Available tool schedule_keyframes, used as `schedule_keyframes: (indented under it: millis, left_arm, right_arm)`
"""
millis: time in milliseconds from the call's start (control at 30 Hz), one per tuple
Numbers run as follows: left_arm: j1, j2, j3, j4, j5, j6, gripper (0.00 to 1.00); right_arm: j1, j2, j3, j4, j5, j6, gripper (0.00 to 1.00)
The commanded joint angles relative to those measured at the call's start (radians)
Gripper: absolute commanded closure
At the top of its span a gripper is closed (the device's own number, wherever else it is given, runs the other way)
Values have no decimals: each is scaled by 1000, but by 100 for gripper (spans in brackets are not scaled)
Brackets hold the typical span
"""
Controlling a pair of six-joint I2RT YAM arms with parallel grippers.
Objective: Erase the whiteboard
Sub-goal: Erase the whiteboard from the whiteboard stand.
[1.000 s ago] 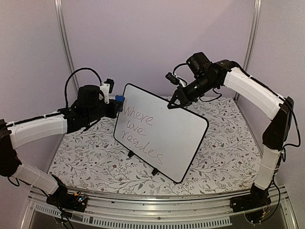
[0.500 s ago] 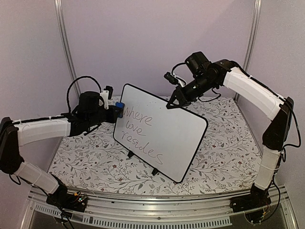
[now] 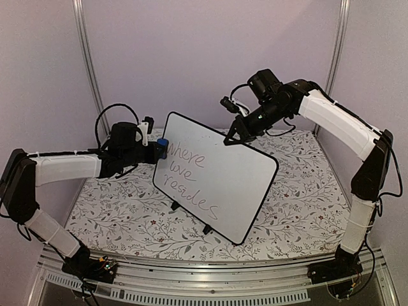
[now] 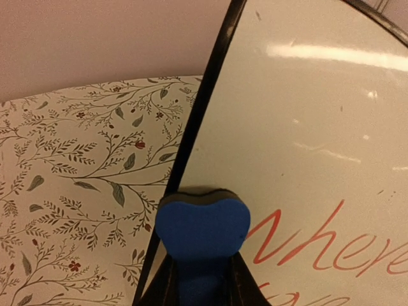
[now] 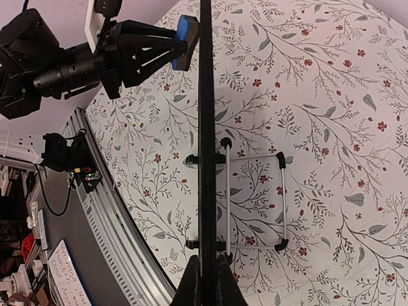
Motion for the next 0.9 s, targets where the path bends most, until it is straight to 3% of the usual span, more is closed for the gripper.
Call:
schedule_keyframes:
  millis: [0,600,867]
  left_arm:
    - [16,27,27,29,41,-21,100]
    - [0,-28,-163,95,109,-125,100]
    - [0,-16,-107,90,76,-98,100]
  right_arm:
    - [28,-36,14,-11,-41,-29,100]
    - [30,-43,2,-10,-39,-34,100]
    - [30,-47,-4,-10,-39,-34,100]
